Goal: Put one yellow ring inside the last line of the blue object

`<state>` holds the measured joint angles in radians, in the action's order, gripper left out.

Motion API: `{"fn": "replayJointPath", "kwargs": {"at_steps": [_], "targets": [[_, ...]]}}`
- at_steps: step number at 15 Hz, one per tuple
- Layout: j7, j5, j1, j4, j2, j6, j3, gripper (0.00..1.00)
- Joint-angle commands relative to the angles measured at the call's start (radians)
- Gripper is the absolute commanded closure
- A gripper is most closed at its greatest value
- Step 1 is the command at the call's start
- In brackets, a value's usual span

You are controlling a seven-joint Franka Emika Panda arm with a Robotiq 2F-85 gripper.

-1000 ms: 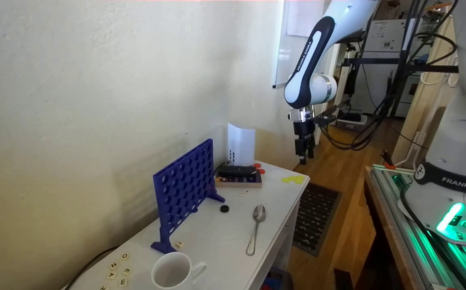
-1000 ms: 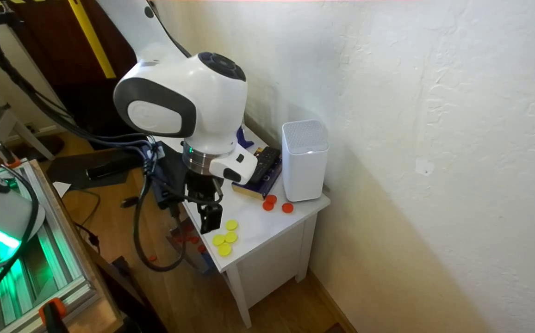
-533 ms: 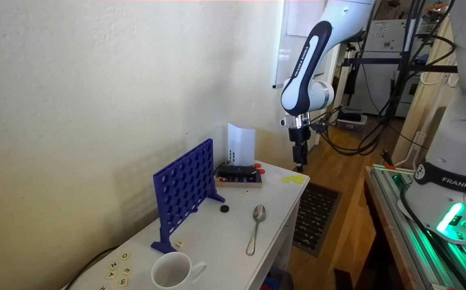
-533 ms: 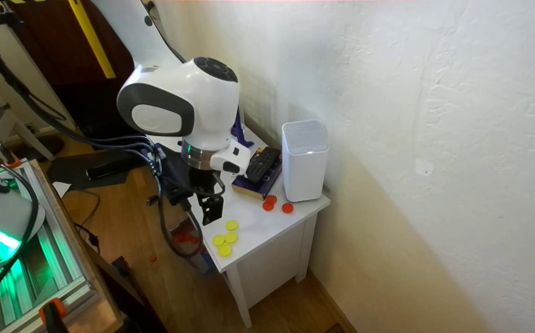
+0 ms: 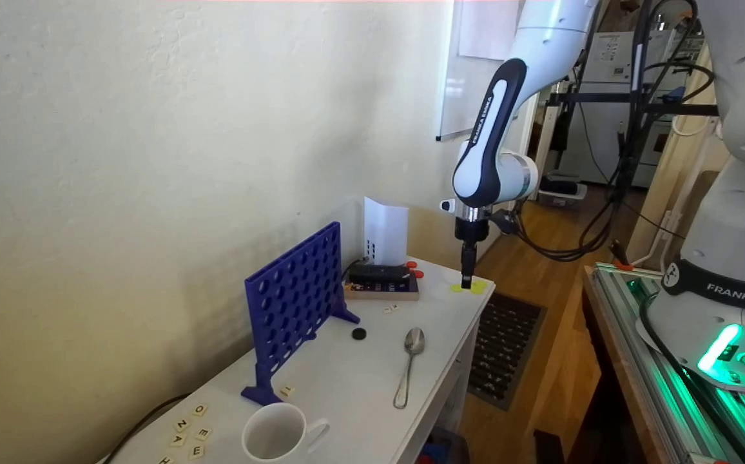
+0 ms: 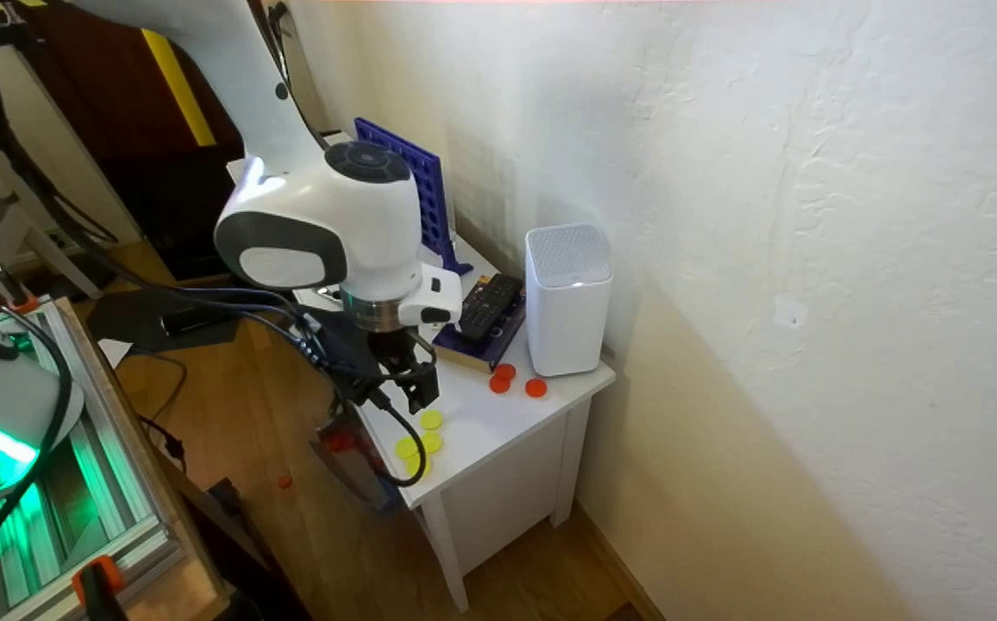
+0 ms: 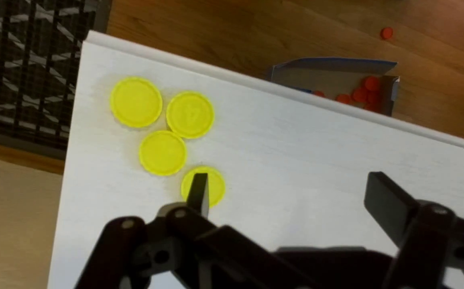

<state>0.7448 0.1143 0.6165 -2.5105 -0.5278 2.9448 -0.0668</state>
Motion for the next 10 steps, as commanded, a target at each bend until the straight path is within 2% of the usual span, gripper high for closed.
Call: {"fn": "replayJointPath", "kwargs": {"at_steps": [1, 3, 4, 6, 10], "targets": [[0.085, -0.025, 0.147, 0.0, -0.041, 0.073, -0.106, 0.0], [0.068, -0.036, 0.183, 0.003, -0.05, 0.08, -0.123, 0.0], [0.033, -0.05, 0.153, 0.002, -0.035, 0.056, -0.104, 0.0], [0.033, -0.055, 0.179, 0.003, -0.042, 0.062, -0.114, 0.0], [0.035, -0.063, 0.181, 0.006, -0.05, 0.081, -0.123, 0.0]]}}
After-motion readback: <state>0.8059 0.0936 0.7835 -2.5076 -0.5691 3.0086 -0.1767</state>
